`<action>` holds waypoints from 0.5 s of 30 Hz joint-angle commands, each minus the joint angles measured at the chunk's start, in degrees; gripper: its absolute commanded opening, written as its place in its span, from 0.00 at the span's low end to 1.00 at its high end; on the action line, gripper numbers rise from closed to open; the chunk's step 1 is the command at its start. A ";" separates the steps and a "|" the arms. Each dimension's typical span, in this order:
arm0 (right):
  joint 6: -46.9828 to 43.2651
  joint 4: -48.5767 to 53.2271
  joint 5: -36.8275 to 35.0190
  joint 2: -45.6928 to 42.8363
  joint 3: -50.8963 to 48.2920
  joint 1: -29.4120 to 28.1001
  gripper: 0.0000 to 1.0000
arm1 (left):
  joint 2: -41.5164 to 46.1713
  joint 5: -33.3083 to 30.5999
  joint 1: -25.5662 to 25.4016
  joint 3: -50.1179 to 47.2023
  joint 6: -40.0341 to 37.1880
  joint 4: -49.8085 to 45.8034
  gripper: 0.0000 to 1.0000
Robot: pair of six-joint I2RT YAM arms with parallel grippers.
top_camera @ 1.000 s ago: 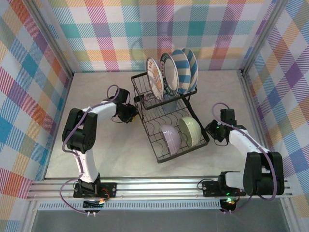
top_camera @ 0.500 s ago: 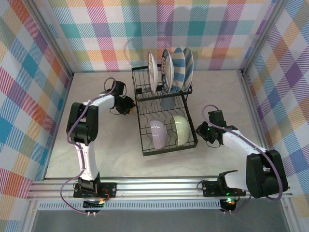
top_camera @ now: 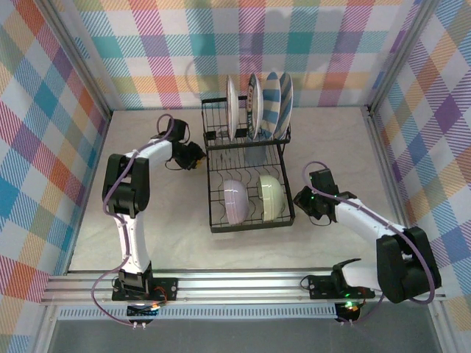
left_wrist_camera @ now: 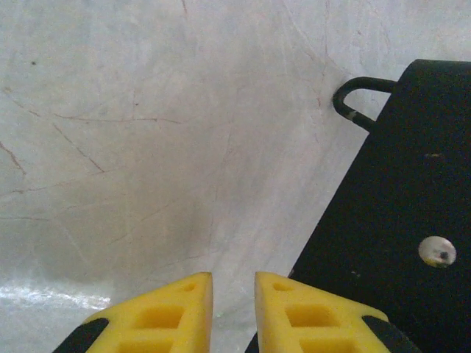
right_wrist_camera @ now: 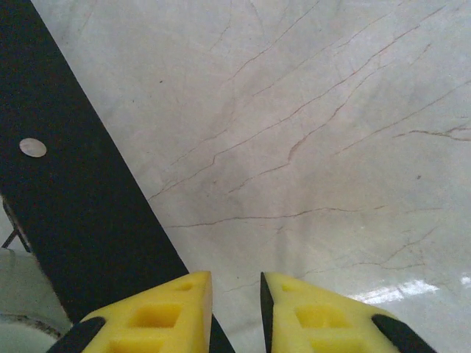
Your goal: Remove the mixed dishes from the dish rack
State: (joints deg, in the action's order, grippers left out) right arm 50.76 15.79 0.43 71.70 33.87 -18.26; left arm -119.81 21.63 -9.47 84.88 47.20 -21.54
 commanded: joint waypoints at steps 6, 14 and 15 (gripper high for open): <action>-6.18 10.81 -7.53 -6.22 5.32 -0.94 0.33 | 10.45 -1.00 4.89 -3.20 -2.52 -4.80 0.24; -10.84 16.66 -11.03 -13.40 8.51 -0.88 0.43 | 25.95 -6.85 8.36 -8.91 -5.93 -12.47 0.28; -11.01 17.16 -10.67 -14.35 8.78 -0.85 0.45 | 28.54 -7.73 8.50 -9.49 -6.55 -14.07 0.29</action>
State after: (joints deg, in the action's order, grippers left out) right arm 42.44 28.73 -8.86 59.33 40.88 -18.90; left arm -97.71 16.78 -1.32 77.32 43.29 -29.23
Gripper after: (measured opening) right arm 0.436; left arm 0.287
